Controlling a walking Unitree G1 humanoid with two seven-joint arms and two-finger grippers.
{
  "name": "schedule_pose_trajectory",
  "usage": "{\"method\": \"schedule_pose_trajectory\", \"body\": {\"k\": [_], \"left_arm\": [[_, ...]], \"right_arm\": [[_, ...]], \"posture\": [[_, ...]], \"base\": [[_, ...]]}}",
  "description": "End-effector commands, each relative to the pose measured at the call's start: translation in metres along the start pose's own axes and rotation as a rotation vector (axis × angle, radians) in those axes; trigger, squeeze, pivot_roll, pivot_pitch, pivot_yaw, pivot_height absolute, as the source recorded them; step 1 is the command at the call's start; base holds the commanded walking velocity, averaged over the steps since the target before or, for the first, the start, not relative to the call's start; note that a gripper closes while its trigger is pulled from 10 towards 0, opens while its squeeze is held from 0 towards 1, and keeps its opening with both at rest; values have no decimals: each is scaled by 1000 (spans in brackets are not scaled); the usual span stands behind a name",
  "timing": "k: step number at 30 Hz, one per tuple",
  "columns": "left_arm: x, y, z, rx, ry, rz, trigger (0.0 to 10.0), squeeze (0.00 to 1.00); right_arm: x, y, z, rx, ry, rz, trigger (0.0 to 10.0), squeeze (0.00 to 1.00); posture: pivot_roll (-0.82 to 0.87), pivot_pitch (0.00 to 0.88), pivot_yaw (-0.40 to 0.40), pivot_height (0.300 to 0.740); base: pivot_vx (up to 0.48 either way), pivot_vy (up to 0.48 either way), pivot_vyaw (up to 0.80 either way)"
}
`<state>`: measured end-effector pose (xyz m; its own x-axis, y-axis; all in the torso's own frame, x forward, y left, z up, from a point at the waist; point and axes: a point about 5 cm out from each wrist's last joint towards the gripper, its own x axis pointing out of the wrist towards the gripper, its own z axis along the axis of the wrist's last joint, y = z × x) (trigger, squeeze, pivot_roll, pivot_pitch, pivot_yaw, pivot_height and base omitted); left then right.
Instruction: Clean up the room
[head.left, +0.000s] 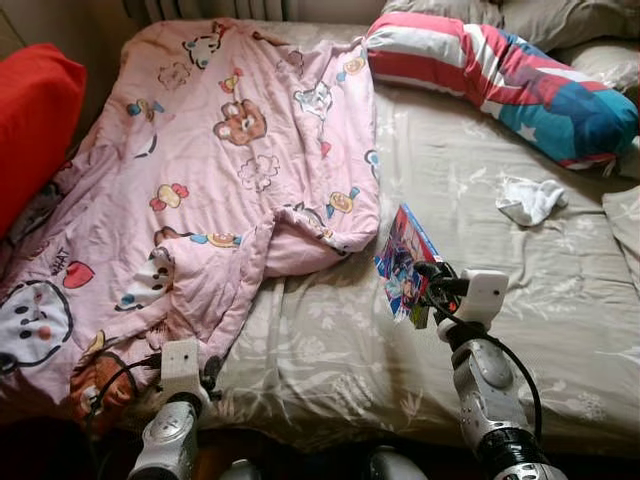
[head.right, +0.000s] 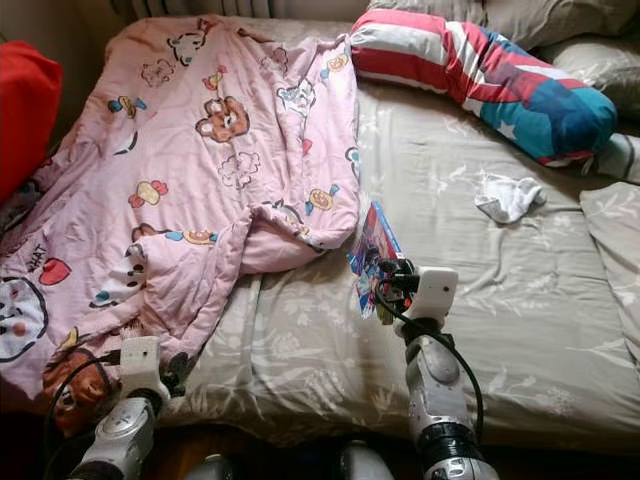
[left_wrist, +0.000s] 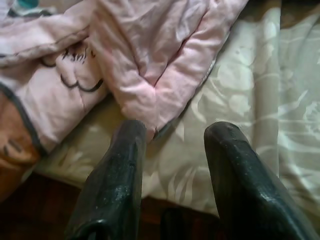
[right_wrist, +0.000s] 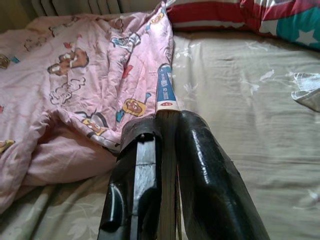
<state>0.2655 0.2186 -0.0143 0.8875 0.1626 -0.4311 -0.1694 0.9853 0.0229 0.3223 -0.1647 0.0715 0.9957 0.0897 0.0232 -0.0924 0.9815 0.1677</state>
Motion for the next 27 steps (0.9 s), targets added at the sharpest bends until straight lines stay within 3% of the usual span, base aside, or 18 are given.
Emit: {"method": "schedule_pose_trajectory", "body": {"k": [1, 8, 27], "left_arm": [[-7, 6, -18, -19, 71, 25, 10000, 0], [-8, 1, -21, -29, 75, 15, 10000, 0], [-8, -5, -21, -43, 67, 1, 10000, 0]], "right_arm": [[-1, 2, 2, -17, -26, 9, 10000, 0], [-1, 0, 3, -21, -26, 8, 10000, 0], [1, 1, 4, -7, -22, -6, 10000, 0]], "posture": [[-37, 204, -30, 740], [-36, 196, -33, 740], [-40, 206, -35, 740]], "base": [[0, 0, 0], [-105, 0, 0], [-348, 0, 0]]}}
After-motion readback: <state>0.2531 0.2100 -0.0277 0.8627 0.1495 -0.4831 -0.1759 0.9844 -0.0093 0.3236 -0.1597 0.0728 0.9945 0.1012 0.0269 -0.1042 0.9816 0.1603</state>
